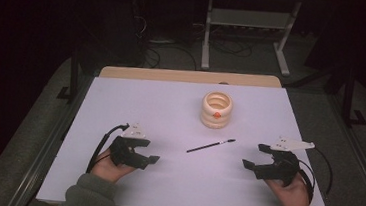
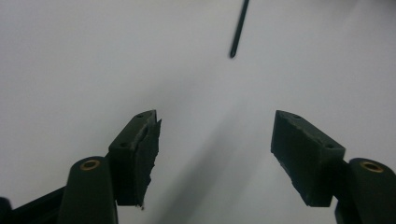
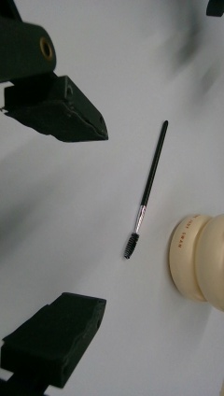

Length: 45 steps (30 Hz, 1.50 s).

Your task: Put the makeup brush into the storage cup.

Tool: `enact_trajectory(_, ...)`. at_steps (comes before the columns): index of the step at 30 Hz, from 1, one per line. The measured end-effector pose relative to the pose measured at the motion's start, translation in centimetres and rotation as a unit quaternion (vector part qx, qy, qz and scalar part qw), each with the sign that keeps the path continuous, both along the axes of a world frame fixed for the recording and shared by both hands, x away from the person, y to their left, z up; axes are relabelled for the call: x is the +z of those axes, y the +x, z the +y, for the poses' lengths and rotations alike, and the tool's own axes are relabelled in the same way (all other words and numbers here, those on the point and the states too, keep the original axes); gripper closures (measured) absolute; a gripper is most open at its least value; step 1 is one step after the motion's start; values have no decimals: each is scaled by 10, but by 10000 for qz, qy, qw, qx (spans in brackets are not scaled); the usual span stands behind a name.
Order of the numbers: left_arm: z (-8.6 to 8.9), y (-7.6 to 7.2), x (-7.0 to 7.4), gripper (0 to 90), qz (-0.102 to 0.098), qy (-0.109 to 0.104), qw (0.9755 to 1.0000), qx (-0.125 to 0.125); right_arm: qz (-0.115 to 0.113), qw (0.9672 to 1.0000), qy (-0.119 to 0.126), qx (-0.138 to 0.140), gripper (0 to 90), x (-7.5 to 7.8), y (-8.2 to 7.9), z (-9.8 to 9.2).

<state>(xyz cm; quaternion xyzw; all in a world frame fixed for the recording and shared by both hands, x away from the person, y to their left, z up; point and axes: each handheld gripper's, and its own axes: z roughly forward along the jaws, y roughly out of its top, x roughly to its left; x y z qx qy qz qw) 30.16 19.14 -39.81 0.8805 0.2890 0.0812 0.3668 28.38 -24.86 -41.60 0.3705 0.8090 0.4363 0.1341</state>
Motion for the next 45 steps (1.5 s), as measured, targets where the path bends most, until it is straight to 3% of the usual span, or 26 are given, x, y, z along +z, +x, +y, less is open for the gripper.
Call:
enact_trajectory(8, -30, 20, 11, 382, 91, 148, 9993, -319, -4, 10000, 5, 29, 148, 0, 1, 0)
enact_trajectory(15, -60, 36, 11, 441, 128, 318, 9974, -627, 3, 10000, 22, 34, 148, 0, 1, 0)
enact_trajectory(26, -93, 55, 0, 511, 259, 317, 9964, -744, 46, 10000, 35, 61, 148, -1, 2, 1)
enact_trajectory(33, -107, 65, -13, 563, 519, 278, 9953, -772, 57, 9999, 42, 77, 149, -1, 3, 1)
enact_trajectory(37, -113, 70, -16, 595, 558, 381, 9941, -852, 70, 9999, 48, 100, 149, -2, 4, 2)
enact_trajectory(40, -119, 69, -20, 615, 569, 296, 9952, -746, 83, 9999, 55, 112, 149, -2, 4, 2)
enact_trajectory(45, -124, 70, -25, 651, 551, 493, 9944, -759, 122, 9998, 53, 134, 150, -2, 4, 3)
